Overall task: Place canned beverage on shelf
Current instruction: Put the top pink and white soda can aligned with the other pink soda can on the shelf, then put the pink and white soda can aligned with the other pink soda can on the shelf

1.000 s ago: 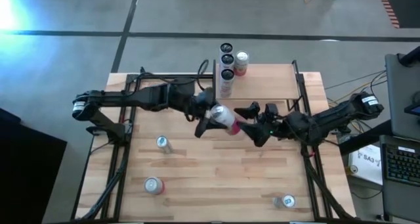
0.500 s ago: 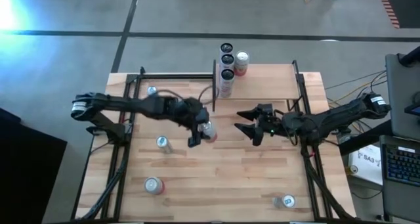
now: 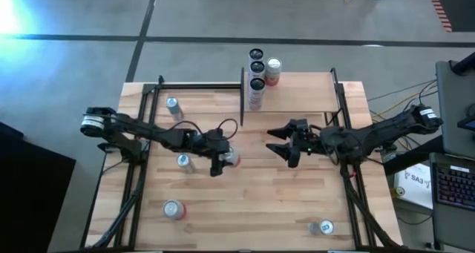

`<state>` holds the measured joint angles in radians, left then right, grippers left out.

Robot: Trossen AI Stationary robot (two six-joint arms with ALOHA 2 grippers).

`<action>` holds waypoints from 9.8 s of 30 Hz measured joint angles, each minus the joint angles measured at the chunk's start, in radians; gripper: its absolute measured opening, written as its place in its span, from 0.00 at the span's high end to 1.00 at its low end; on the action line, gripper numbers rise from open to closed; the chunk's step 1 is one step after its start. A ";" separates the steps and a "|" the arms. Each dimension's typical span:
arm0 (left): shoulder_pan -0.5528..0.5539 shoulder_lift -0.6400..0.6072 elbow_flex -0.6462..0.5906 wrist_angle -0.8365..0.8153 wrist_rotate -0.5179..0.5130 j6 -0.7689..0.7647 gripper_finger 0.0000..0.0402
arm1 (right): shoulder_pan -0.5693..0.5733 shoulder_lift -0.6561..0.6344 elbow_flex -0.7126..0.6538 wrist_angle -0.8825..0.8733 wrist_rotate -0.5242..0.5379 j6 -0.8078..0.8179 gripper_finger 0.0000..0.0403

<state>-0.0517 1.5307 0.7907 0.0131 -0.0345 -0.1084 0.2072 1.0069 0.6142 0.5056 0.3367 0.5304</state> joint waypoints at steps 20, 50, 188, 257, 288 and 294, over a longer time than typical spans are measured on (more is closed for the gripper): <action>-0.015 0.213 0.271 -0.182 0.108 -0.045 0.14 | 0.051 0.314 0.300 -0.510 0.012 0.044 0.18; -0.024 -0.152 0.209 -0.525 0.042 0.014 0.20 | -0.010 0.621 0.561 -0.681 -0.079 -0.191 0.18; 0.170 -0.640 0.133 -0.402 -0.425 -0.040 0.41 | -0.608 0.065 0.583 -1.226 -0.098 -0.045 0.25; 0.330 -0.649 0.131 -0.428 -0.266 -0.066 0.73 | -0.633 0.162 0.247 -0.636 -0.022 0.067 0.51; 0.325 -0.637 0.452 -0.560 -0.014 -0.226 0.80 | -0.489 0.130 0.831 -1.321 -0.107 0.051 0.51; 0.208 -0.659 0.436 -0.594 -0.034 -0.285 0.81 | -0.281 0.144 0.903 -1.501 0.026 0.100 0.51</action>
<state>0.1562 0.8713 1.2266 -0.5807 -0.0685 -0.3935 -0.0740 1.1506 1.5177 -0.9956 0.3624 0.6308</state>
